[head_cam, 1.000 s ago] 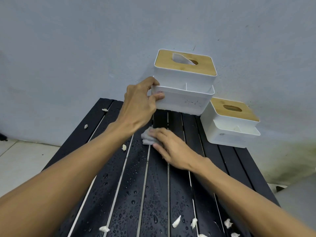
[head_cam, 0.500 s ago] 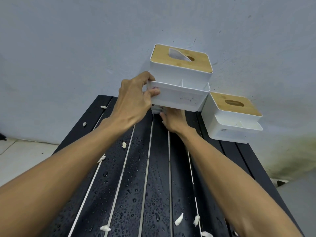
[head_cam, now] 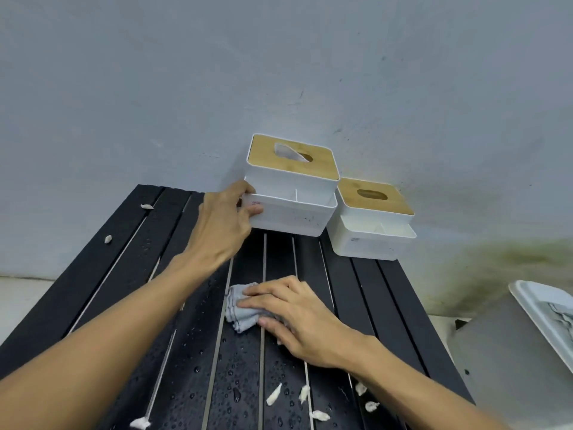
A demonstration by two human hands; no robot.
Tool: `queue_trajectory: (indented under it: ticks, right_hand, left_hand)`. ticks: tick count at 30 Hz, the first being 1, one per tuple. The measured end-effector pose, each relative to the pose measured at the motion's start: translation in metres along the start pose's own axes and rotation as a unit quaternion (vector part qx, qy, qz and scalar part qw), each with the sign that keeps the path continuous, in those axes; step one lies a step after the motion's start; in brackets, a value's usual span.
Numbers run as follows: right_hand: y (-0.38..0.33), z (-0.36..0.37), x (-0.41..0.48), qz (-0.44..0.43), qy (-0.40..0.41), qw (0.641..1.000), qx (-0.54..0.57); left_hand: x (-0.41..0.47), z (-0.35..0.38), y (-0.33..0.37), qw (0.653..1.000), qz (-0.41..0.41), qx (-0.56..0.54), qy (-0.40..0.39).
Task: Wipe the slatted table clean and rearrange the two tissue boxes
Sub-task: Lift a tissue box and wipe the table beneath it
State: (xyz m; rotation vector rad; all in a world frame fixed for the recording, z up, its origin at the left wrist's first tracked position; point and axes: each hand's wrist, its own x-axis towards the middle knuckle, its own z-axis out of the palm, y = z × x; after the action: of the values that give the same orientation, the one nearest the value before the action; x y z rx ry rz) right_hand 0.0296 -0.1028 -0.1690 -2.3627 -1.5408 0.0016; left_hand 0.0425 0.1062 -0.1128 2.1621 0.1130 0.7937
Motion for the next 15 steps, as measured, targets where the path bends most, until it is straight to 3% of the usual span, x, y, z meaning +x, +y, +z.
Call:
queue_trajectory:
  ticks: [15]
  right_hand:
    - [-0.001,-0.001,0.000,0.003,0.001,1.000,-0.016]
  left_hand:
    - [-0.010,0.046,-0.015,0.998,-0.029,0.026,-0.046]
